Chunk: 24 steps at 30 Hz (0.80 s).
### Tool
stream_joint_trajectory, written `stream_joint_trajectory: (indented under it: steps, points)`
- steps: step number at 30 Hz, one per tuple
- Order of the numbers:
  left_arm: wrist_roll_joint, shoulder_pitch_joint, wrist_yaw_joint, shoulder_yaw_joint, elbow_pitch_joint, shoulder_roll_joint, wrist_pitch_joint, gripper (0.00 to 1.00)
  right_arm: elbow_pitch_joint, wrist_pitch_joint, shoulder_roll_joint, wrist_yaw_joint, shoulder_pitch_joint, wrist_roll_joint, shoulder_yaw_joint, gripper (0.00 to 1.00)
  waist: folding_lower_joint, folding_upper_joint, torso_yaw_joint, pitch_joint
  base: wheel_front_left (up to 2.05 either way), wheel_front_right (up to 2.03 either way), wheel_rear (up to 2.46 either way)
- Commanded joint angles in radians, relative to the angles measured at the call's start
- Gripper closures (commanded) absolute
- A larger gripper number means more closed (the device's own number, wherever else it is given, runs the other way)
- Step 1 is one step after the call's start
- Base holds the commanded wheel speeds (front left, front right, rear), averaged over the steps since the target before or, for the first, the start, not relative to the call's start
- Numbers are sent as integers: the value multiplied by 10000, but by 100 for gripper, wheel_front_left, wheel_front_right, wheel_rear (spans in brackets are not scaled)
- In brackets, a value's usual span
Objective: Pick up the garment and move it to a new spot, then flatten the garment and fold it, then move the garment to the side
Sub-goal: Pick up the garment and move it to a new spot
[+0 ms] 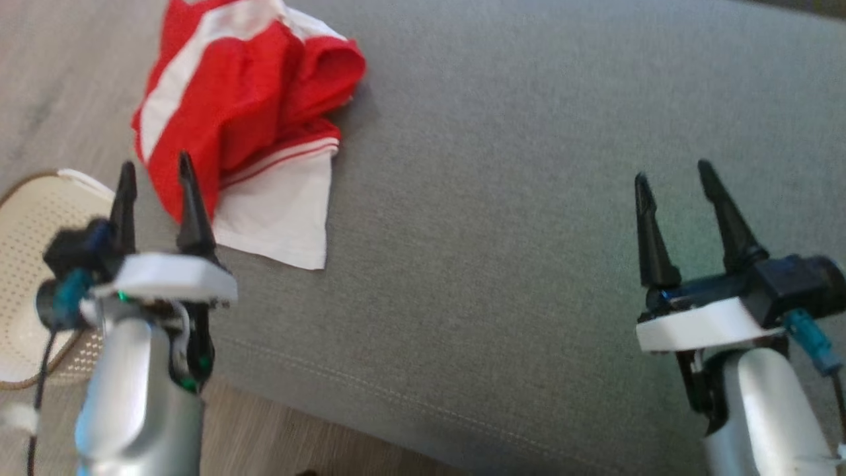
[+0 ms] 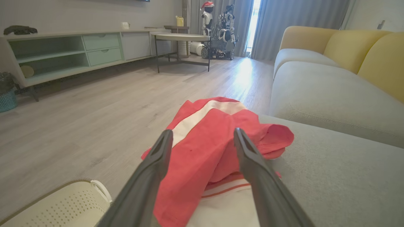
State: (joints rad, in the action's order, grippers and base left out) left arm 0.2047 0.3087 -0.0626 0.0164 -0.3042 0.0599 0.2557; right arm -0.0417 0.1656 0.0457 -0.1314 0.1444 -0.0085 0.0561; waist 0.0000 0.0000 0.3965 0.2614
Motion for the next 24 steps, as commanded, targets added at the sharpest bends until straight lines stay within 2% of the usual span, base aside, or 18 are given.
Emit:
stream_joint_trajectory:
  steps: [1,10,15,19,20,21,24]
  points:
    - [108,642,82,-441,17,345,61,0,508,-93,45,7,372,-128,228,0,0,0,-308,655,0,0,0]
    - [801,3378,873,-675,-3161,1041,-638,0,1658,-673,45,7,626,-561,375,0,0,0,-633,1539,0,0,0]
    - [921,4532,976,-695,-4619,1379,-1117,0,1898,-802,45,7,645,-654,510,0,0,0,-797,1727,0,0,0]
    - [864,5157,877,-647,-5562,1618,-1292,0,1959,-825,45,7,664,-687,615,0,0,0,-934,1825,0,0,0]
    - [796,5260,863,-585,-5750,1682,-1282,15,1964,-828,45,7,674,-688,631,0,0,0,-969,1843,0,0,0]
    - [762,5363,828,-563,-5909,1732,-1216,100,1964,-827,45,7,683,-691,637,0,0,0,-998,1856,0,0,0]
    - [737,5594,796,-555,-6234,1839,-813,100,1935,-791,45,7,704,-669,617,0,0,0,-1070,1861,0,0,0]
